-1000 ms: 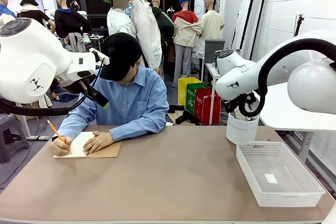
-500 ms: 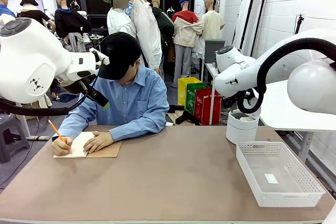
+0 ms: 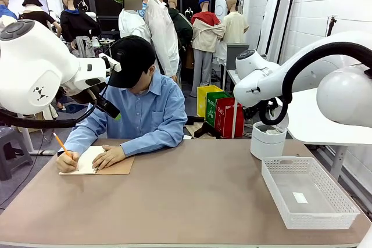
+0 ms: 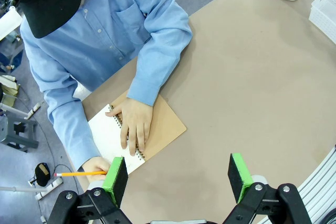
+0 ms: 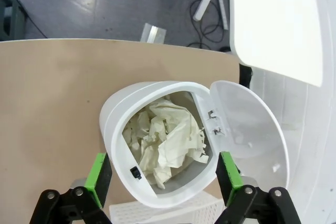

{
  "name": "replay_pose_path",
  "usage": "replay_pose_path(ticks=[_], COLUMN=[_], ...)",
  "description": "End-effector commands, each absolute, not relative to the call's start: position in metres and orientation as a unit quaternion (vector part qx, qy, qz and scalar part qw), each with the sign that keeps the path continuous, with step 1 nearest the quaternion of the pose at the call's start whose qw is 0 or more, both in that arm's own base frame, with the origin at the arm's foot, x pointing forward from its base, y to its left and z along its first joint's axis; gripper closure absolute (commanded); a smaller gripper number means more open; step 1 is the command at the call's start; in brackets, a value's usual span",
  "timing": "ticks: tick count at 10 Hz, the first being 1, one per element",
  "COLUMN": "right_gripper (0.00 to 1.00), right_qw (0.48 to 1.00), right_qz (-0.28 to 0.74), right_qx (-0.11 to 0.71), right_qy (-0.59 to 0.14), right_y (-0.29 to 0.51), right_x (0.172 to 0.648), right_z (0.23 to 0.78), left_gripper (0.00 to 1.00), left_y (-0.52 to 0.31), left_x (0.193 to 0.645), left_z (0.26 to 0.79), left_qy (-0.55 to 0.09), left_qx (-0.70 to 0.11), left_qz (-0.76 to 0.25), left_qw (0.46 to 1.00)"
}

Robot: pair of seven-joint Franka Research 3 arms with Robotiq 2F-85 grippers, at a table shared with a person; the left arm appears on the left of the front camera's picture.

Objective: Sort the paper based on its condition.
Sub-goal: If a person hands you a paper, place it in the Organizing basket , and if it's crumpled, put it in the Trash can.

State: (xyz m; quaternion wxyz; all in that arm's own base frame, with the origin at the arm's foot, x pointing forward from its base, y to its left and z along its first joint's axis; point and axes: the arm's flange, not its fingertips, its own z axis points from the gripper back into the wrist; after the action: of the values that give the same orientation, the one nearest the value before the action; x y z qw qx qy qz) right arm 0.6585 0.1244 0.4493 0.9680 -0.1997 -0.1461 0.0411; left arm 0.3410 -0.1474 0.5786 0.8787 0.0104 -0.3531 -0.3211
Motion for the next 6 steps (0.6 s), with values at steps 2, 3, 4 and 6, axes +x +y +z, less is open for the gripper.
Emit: replay_pose_path(ticks=[2, 3, 4, 6], right_gripper=[0.00, 0.00, 0.00, 0.00], right_qw=[0.968, 0.968, 0.968, 0.968], right_qz=[0.038, 0.038, 0.038, 0.038], right_qx=[-0.201, -0.201, -0.201, -0.201], right_qy=[-0.144, -0.144, -0.144, -0.144], right_y=[0.1183, 0.1183, 0.1183, 0.1183], right_x=[0.6593, 0.6593, 0.6593, 0.6593], right_z=[0.4474, 0.4474, 0.4474, 0.4474], left_gripper=[0.00, 0.00, 0.00, 0.00], left_y=[-0.1472, -0.1472, -0.1472, -0.1472], left_x=[0.3408, 0.3408, 0.3408, 0.3408], left_z=[0.5783, 0.5783, 0.5783, 0.5783], left_qy=[-0.353, -0.353, -0.353, -0.353], left_qx=[0.012, 0.012, 0.012, 0.012], left_qz=[-0.322, -0.322, -0.322, -0.322], left_qw=[0.878, 0.878, 0.878, 0.878])
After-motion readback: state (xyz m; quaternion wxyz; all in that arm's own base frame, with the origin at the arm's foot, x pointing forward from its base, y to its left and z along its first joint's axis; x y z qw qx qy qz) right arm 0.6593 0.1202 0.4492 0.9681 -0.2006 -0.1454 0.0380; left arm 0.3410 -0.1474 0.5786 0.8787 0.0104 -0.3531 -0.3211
